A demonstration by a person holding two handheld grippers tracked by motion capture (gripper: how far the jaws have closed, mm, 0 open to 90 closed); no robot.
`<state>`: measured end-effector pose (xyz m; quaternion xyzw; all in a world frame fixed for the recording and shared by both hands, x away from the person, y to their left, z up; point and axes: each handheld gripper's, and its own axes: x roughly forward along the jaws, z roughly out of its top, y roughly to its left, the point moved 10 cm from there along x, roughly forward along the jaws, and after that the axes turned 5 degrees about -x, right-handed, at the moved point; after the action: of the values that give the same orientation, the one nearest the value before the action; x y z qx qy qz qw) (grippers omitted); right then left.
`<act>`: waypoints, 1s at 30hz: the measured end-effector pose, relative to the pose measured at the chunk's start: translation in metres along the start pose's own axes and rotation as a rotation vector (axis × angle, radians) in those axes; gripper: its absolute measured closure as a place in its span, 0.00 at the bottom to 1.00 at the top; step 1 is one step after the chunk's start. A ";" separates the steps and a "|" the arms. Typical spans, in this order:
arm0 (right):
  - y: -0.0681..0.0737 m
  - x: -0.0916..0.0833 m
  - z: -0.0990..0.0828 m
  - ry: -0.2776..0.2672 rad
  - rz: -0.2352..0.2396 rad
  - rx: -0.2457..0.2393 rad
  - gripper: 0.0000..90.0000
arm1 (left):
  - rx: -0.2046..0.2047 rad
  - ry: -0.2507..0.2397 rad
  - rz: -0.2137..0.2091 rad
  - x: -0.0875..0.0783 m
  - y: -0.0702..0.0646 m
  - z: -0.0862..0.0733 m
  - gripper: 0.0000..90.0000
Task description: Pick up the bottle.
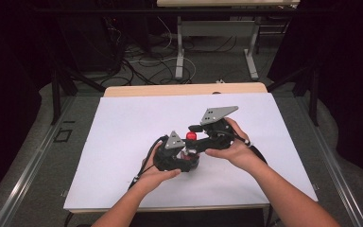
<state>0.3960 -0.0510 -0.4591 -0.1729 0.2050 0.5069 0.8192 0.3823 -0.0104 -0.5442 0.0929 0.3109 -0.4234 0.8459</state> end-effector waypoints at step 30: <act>0.002 0.003 0.002 0.035 0.258 -0.107 0.70 | 0.032 0.000 -0.046 0.002 -0.013 0.001 0.34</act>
<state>0.3960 -0.0468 -0.4596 -0.1974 0.2126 0.6152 0.7330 0.3736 -0.0198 -0.5436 0.0991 0.3062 -0.4478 0.8342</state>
